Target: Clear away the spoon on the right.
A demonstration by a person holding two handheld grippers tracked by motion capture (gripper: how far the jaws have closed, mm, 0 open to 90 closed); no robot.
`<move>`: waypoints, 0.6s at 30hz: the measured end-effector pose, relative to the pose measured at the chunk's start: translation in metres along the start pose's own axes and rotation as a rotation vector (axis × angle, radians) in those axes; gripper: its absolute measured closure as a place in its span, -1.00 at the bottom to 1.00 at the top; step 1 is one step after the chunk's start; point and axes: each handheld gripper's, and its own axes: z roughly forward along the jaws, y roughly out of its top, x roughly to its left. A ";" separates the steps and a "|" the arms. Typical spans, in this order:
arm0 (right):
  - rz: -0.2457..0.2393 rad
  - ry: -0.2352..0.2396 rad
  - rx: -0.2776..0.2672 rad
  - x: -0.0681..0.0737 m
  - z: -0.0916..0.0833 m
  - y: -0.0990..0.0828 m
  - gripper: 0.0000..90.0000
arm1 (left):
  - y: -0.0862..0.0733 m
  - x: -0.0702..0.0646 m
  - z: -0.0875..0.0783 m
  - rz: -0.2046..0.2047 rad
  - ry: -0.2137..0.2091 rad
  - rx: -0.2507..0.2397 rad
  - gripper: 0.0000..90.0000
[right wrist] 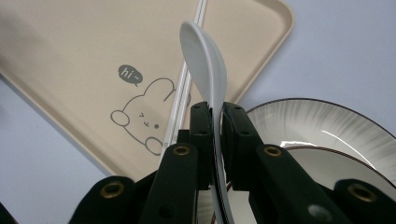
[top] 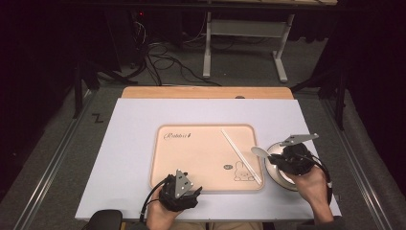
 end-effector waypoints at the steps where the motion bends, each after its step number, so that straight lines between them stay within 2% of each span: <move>1: -0.003 0.000 0.002 0.001 0.002 0.001 0.88 | 0.000 0.000 0.000 -0.003 0.000 -0.004 -0.27; 10: 0.003 0.011 0.001 0.002 0.009 0.003 0.88 | -0.002 0.001 -0.001 -0.004 0.005 0.004 -0.27; 15: -0.002 0.014 -0.005 0.004 0.011 0.005 0.88 | -0.001 0.001 -0.004 -0.044 -0.003 0.011 -0.27; 18: -0.003 0.008 -0.007 0.004 0.015 0.008 0.88 | 0.000 0.002 -0.004 -0.047 0.002 0.012 -0.27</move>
